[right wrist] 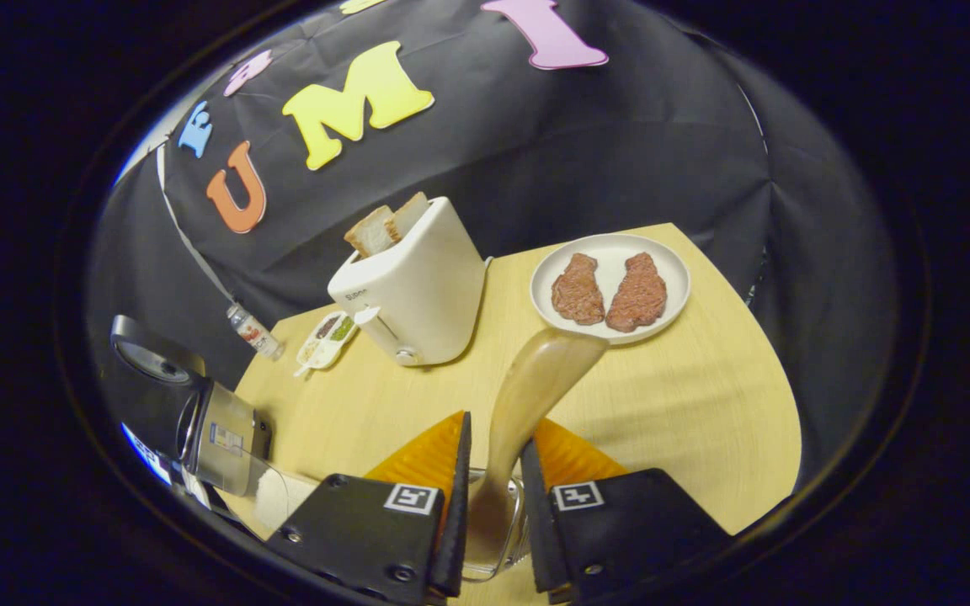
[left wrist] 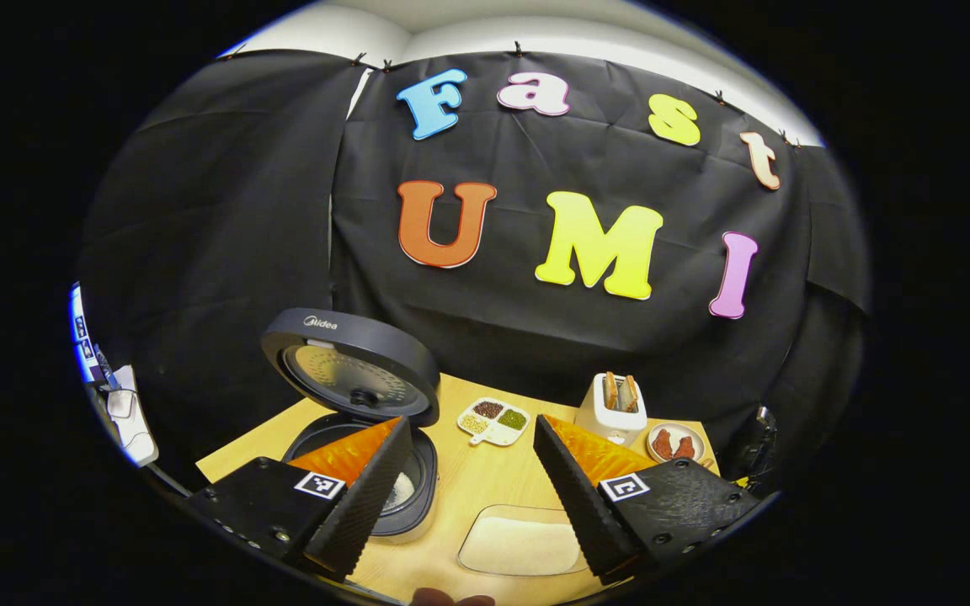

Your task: Close the left gripper, press the button to open the rice cooker; take a wooden spoon from the chopstick holder with the right hand, scoop a spoonful of rice and pour it into the rice cooker, then put the wooden spoon back into the chopstick holder.

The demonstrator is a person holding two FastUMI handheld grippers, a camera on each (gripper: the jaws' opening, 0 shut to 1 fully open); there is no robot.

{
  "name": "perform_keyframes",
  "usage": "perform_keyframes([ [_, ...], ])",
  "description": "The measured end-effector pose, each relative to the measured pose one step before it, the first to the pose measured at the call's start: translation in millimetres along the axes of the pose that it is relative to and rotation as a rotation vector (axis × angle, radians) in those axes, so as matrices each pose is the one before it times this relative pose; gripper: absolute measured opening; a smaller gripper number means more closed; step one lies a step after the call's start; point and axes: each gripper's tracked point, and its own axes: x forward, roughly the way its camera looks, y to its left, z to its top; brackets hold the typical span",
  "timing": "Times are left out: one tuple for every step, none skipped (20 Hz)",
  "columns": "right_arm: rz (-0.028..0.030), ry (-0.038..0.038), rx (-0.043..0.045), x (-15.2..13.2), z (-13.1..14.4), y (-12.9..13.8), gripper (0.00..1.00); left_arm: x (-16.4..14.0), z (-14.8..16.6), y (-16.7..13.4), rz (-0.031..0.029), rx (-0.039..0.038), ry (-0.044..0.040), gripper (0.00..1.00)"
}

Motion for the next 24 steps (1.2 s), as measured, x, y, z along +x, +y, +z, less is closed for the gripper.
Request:
perform_keyframes([
  [-0.00290, -0.00199, -0.00184, -3.91, 0.65, 0.16, 0.33, -1.46, 2.14, -0.13, -0.00329, -0.00082, -0.00640, 0.95],
  [0.00005, -0.00082, -0.00179, -5.05, 0.26, -0.43, 0.23, 0.11, 1.55, -0.84, -0.00756, -0.00102, -0.00862, 0.95],
  [0.00912, 0.00175, 0.00123, -4.50, -0.13, 2.82, 0.22, -0.12, 0.37, 0.20, -0.00717, -0.00013, -0.00724, 0.95],
  [0.00344, 0.00078, 0.00254, -4.49, -1.62, 1.61, 0.19, 0.07, -0.44, -0.39, -0.00492, 0.00224, -0.00242, 0.95],
  [-0.00280, 0.00351, 0.00605, -4.61, -0.90, 1.81, 0.19, 0.58, -1.60, 0.94, -0.00580, -0.00091, 0.00185, 0.95],
  [-0.00417, 0.00165, 0.00686, -5.88, -2.01, 1.63, 0.17, -2.02, -0.88, 1.23, -0.00691, -0.00554, 0.00021, 0.94],
  [-0.00901, -0.00305, 0.00604, -6.45, -0.67, 1.31, 0.16, -3.00, 1.42, 1.84, -0.00895, -0.00754, -0.00642, 0.95],
  [-0.01455, -0.01146, 0.00066, -6.91, 0.64, 0.00, 0.16, -2.12, 2.19, 1.25, -0.00860, -0.00540, -0.00970, 0.95],
  [-0.01352, -0.01861, 0.00045, -7.23, 3.83, 0.65, 0.15, -3.14, 1.08, 3.43, -0.00727, -0.00203, -0.00981, 0.95],
  [-0.00802, -0.02058, -0.00361, -8.72, 5.75, 4.32, 0.14, -4.43, 1.55, 7.18, 0.00032, -0.00039, -0.01274, 0.95],
  [-0.01464, -0.01798, -0.01500, -6.75, 5.30, 4.42, 0.13, -4.24, 0.79, 5.49, -0.00403, -0.00705, -0.00784, 0.95],
  [-0.01844, -0.01740, -0.01792, -8.36, 4.84, 4.52, 0.12, -4.44, 0.03, 3.90, -0.01185, -0.01222, -0.00174, 0.95],
  [-0.02147, -0.02539, -0.02565, -8.85, 8.08, 5.34, 0.12, -5.17, 1.22, 5.08, -0.01004, -0.00796, -0.00494, 0.95],
  [-0.02049, -0.02719, -0.02682, -9.11, 8.34, 6.23, 0.11, -4.92, 2.37, 8.18, -0.00431, 0.00066, -0.01489, 0.95],
  [-0.01978, -0.02568, -0.02334, -10.71, 7.88, 7.06, 0.11, -5.20, 2.77, 9.84, -0.00242, 0.00485, -0.01783, 0.95],
  [-0.01975, -0.02226, -0.01435, -11.37, 7.22, 7.85, 0.11, -4.92, 1.37, 7.57, -0.00559, 0.00493, -0.00910, 0.95],
  [-0.01629, -0.01954, -0.00431, -12.72, 7.01, 9.50, 0.11, -5.49, 2.11, 8.69, -0.00623, 0.00668, -0.01208, 0.95],
  [-0.00901, -0.01987, 0.00365, -13.47, 7.83, 12.30, 0.11, -3.52, 2.85, 9.39, -0.00410, 0.01045, -0.01450, 0.95],
  [-0.00259, -0.02346, 0.00817, -13.57, 7.47, 14.78, 0.11, -3.90, 1.57, 10.00, -0.00122, 0.00910, -0.01182, 0.94],
  [0.00307, -0.01863, 0.00656, -12.57, 6.39, 17.28, 0.11, -4.77, 2.05, 8.26, -0.00431, 0.00733, -0.01176, 0.95],
  [0.00768, -0.01327, 0.00523, -11.43, 2.73, 18.48, 0.11, -6.09, 0.23, 9.57, -0.00496, 0.00772, -0.00795, 0.95],
  [0.01224, -0.00548, 0.00083, -8.88, -0.32, 19.91, 0.11, -3.39, -0.99, 8.18, -0.00305, 0.00662, -0.00696, 0.95],
  [0.01196, -0.00055, -0.00032, -6.83, -4.18, 20.15, 0.11, -4.96, -0.57, 8.70, -0.00188, 0.00579, -0.00388, 0.95],
  [0.00929, 0.00315, -0.00064, -4.11, -5.62, 18.42, 0.11, -4.98, -1.36, 9.16, -0.00007, 0.00495, -0.00126, 0.95],
])
